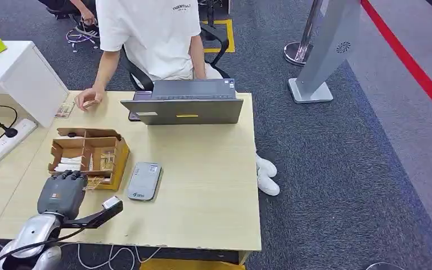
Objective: Pass the card to the sensor for recognition and then transmit it.
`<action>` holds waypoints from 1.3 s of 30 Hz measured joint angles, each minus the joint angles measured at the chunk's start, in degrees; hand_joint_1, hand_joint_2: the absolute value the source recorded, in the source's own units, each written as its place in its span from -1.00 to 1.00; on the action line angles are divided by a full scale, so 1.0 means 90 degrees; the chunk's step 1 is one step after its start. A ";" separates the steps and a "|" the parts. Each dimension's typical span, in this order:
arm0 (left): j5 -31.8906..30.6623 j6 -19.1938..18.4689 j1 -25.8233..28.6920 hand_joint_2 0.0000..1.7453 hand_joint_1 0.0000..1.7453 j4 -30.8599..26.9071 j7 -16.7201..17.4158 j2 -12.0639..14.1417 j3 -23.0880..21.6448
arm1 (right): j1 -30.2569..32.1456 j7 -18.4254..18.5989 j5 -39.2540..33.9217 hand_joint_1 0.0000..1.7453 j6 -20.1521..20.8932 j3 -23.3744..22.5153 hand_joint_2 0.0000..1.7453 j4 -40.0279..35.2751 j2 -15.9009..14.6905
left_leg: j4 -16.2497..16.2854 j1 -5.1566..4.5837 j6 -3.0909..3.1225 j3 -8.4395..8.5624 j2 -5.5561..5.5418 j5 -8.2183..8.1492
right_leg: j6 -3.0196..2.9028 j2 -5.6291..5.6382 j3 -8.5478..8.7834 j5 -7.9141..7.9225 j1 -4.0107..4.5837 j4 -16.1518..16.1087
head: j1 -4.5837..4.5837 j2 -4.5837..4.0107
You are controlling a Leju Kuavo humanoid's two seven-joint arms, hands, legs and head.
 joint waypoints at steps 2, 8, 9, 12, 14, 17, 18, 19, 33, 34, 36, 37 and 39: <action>0.0002 0.0000 -0.0004 1.00 1.00 -0.0022 0.0000 -0.0002 0.0012 | 0.0000 -0.0005 0.0015 -1.00 0.0000 0.0002 1.00 0.0000 0.0000 | 0.0000 0.0000 0.0000 0.0000 0.0002 0.0000 | 0.0000 0.0001 -0.0001 0.0000 0.0000 0.0000 | -0.0002 0.0000; 0.0000 0.0002 0.0005 1.00 1.00 -0.0034 0.0000 -0.0046 0.0017 | 0.0000 -0.0012 0.0015 -1.00 0.0000 0.0007 1.00 0.0000 0.0000 | 0.0000 0.0000 0.0000 -0.0001 -0.0002 0.0000 | 0.0000 -0.0001 -0.0001 0.0000 0.0000 0.0000 | -0.0002 0.0000; -0.0002 0.0005 0.0005 1.00 1.00 -0.0036 0.0000 -0.0053 0.0019 | 0.0002 -0.0012 0.0015 -1.00 0.0000 0.0010 1.00 0.0000 0.0000 | 0.0000 0.0000 0.0000 0.0000 -0.0002 0.0000 | 0.0000 -0.0001 -0.0001 0.0000 0.0000 0.0000 | -0.0002 0.0000; -0.0124 0.0110 0.0003 1.00 1.00 -0.0036 0.0066 -0.0097 0.0022 | 0.0001 -0.0022 0.0029 -1.00 0.0010 0.0029 1.00 0.0000 0.0000 | 0.0000 0.0000 0.0000 0.0000 -0.0002 0.0000 | 0.0000 -0.0001 -0.0003 0.0000 0.0000 0.0000 | 0.0000 0.0000; -0.0240 0.0367 -0.0006 1.00 1.00 -0.0034 0.0100 -0.0170 0.0029 | 0.0001 -0.0044 0.0034 -1.00 0.0010 0.0044 1.00 0.0000 0.0000 | 0.0001 0.0000 0.0000 -0.0001 -0.0002 0.0000 | 0.0000 -0.0002 -0.0003 0.0000 0.0000 0.0000 | 0.0000 0.0000; -0.0381 0.0724 -0.0036 1.00 1.00 -0.0036 0.0102 -0.0313 0.0034 | -0.0001 -0.0066 0.0034 -1.00 0.0007 0.0066 1.00 0.0000 0.0000 | 0.0001 0.0000 0.0000 -0.0001 -0.0002 0.0000 | 0.0000 -0.0001 -0.0002 0.0000 0.0000 0.0000 | -0.0002 0.0000; -0.0411 0.0770 -0.0043 1.00 1.00 -0.0039 0.0102 -0.0345 0.0036 | 0.0000 -0.0068 0.0032 -1.00 0.0007 0.0075 1.00 0.0000 0.0000 | 0.0001 0.0000 0.0000 0.0000 -0.0001 0.0000 | 0.0000 -0.0001 -0.0001 0.0000 0.0000 0.0000 | -0.0002 0.0000; -0.0444 0.0864 -0.0037 1.00 1.00 -0.0068 0.0080 -0.0374 0.0039 | 0.0000 -0.0068 0.0027 -1.00 0.0002 0.0087 1.00 0.0000 0.0000 | 0.0001 0.0000 0.0000 -0.0001 -0.0001 0.0000 | 0.0000 0.0000 -0.0002 0.0000 0.0000 0.0000 | -0.0002 0.0000; 0.0098 0.1245 0.0120 1.00 1.00 -0.2397 -0.0498 -0.0384 0.0160 | 0.0014 -0.0041 -0.0207 -1.00 -0.0100 0.0095 1.00 0.0000 0.0000 | 0.0003 0.0003 -0.0001 0.0002 -0.0001 0.0000 | -0.0001 -0.0003 -0.0043 0.0000 0.0001 -0.0003 | -0.0005 0.0000; 0.0229 0.1109 -0.0121 1.00 1.00 -0.2482 -0.0449 -0.0369 0.0158 | 0.0019 -0.0041 -0.0165 -1.00 -0.0090 0.0095 1.00 0.0000 0.0000 | 0.0005 0.0003 -0.0001 0.0000 -0.0010 0.0001 | -0.0002 -0.0019 -0.0044 -0.0001 0.0000 -0.0004 | -0.0005 0.0000; 0.0374 0.0787 -0.1027 1.00 1.00 -0.2236 -0.0191 -0.0362 0.0160 | 0.0003 -0.0049 0.0015 -1.00 -0.0007 0.0129 1.00 0.0000 -0.0002 | 0.0002 0.0004 -0.0005 -0.0013 -0.0046 0.0018 | -0.0002 -0.0059 -0.0032 -0.0001 0.0001 -0.0002 | -0.0007 0.0000; 0.0272 0.0809 -0.1592 1.00 1.00 -0.1800 -0.0089 -0.0364 0.0160 | -0.0018 -0.0061 0.0117 -1.00 0.0029 0.0173 1.00 0.0000 -0.0002 | 0.0001 0.0004 -0.0005 -0.0021 -0.0068 0.0030 | -0.0002 -0.0073 -0.0027 0.0001 0.0003 0.0001 | 0.0000 0.0000; 0.0005 0.1031 -0.2406 1.00 1.00 -0.0913 0.0075 -0.0345 0.0204 | -0.0069 -0.0083 0.0260 -1.00 0.0070 0.0267 1.00 0.0000 -0.0005 | -0.0003 0.0003 -0.0015 -0.0009 -0.0056 0.0043 | -0.0025 -0.0059 -0.0021 0.0029 0.0002 0.0009 | 0.0007 0.0000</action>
